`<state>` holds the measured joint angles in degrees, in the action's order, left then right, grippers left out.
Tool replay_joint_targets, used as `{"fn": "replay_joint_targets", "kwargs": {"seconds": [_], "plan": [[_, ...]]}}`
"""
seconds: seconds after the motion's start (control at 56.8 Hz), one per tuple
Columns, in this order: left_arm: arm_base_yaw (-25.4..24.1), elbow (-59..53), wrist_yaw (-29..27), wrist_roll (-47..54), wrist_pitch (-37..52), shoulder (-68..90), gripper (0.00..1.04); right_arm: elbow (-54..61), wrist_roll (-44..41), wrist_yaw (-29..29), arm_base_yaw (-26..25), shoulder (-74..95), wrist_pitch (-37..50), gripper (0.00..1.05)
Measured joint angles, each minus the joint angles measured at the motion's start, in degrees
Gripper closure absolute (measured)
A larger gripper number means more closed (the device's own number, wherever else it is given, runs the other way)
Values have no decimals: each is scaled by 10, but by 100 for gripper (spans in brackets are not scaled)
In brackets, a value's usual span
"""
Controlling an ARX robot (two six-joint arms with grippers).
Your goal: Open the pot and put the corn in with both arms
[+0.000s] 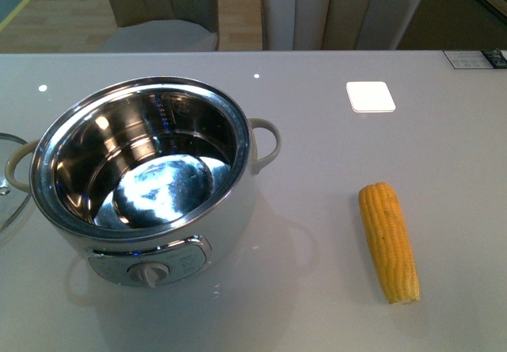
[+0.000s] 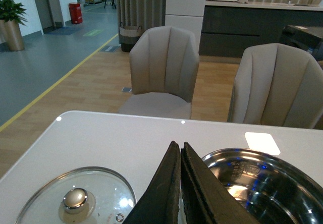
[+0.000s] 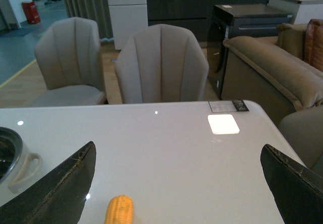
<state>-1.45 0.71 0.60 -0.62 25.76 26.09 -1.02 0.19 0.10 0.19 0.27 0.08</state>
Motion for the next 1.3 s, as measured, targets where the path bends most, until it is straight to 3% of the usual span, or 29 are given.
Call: {"fn": "replay_joint_targets", "kwargs": {"seconds": [0.756, 0.862, 1.249, 1.302], "plan": [[13, 0, -6, 0, -157, -160, 101, 0, 0, 0, 0, 0, 0, 9], [13, 0, -6, 0, -250, -238, 101, 0, 0, 0, 0, 0, 0, 9], [13, 0, -6, 0, -257, -257, 101, 0, 0, 0, 0, 0, 0, 9], [13, 0, -6, 0, -257, -257, 92, 0, 0, 0, 0, 0, 0, 9]]}}
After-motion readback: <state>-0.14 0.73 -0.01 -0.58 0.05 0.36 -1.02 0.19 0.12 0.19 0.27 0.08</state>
